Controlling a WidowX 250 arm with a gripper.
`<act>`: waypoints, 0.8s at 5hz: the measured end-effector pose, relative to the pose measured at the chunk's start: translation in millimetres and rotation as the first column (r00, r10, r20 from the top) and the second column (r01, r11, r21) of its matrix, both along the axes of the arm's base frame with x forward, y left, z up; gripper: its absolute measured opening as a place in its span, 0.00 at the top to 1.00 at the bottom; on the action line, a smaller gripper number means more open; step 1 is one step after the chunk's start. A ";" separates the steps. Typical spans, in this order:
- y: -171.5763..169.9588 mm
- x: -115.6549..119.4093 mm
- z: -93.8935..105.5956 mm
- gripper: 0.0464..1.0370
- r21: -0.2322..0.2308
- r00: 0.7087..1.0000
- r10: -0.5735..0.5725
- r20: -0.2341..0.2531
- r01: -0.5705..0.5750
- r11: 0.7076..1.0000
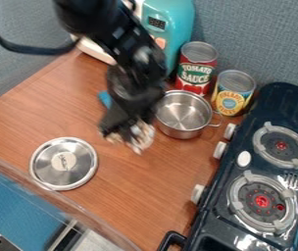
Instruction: Move the thing below the microwave
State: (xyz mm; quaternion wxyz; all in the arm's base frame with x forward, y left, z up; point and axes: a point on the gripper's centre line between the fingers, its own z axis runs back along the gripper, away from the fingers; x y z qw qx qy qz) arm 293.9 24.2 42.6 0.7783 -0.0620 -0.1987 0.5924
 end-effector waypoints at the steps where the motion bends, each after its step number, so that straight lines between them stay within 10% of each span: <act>1: 51.7 12.2 13.4 0.52 -0.032 0.988 0.149 0.043 -0.148 0.988; 4: 198.0 54.9 -2.0 0.52 -0.012 0.922 0.388 -0.013 -0.388 0.922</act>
